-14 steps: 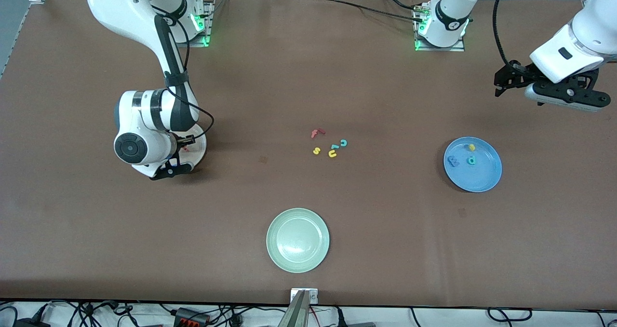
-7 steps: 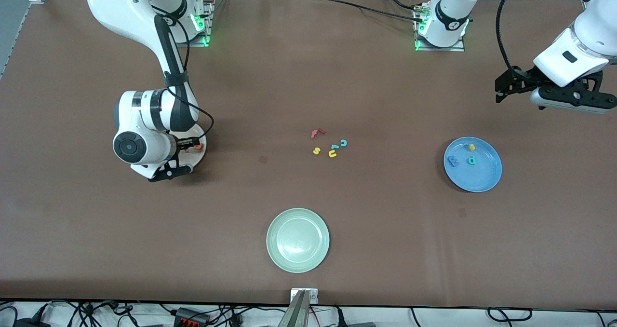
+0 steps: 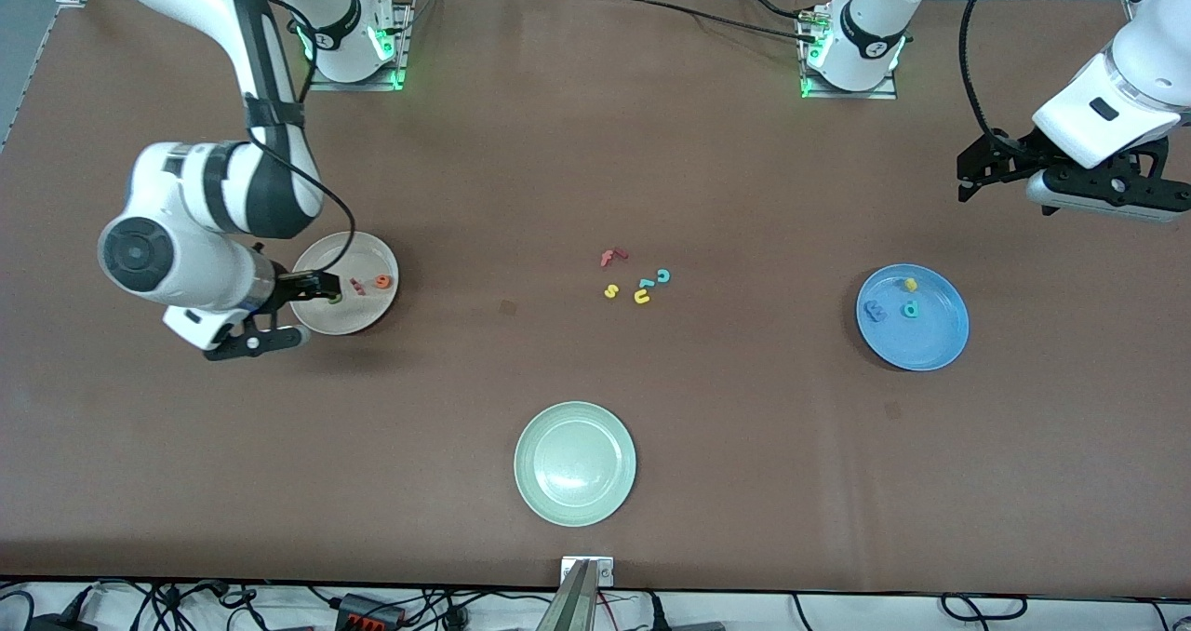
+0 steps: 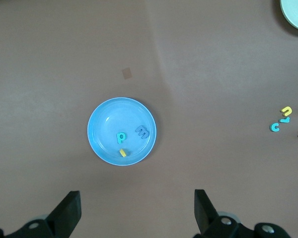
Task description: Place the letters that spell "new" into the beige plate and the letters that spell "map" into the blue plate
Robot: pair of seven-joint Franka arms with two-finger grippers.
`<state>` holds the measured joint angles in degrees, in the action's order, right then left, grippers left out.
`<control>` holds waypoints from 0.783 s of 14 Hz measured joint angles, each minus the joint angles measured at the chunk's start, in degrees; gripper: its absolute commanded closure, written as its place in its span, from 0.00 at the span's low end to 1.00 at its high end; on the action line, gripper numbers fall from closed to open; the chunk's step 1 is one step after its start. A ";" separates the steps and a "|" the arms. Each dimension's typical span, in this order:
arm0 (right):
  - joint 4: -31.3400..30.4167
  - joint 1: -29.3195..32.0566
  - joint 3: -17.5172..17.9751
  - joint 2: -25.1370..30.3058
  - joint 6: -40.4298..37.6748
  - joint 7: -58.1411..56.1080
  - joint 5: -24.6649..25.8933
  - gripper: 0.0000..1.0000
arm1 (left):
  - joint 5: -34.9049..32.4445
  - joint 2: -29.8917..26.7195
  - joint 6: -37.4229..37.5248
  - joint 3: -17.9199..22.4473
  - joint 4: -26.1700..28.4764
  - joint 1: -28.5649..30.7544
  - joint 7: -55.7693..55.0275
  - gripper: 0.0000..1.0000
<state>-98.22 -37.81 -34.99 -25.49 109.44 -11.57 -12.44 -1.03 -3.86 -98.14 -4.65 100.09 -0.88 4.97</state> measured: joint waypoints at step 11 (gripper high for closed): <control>8.99 9.93 15.37 4.29 -3.67 16.71 2.38 0.00 | 0.00 3.09 2.80 -0.51 -4.61 -0.52 1.07 0.00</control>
<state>-89.23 -27.88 -19.62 -21.20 105.78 5.14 -10.05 -1.03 -0.77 -95.33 -5.15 95.48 -1.40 6.04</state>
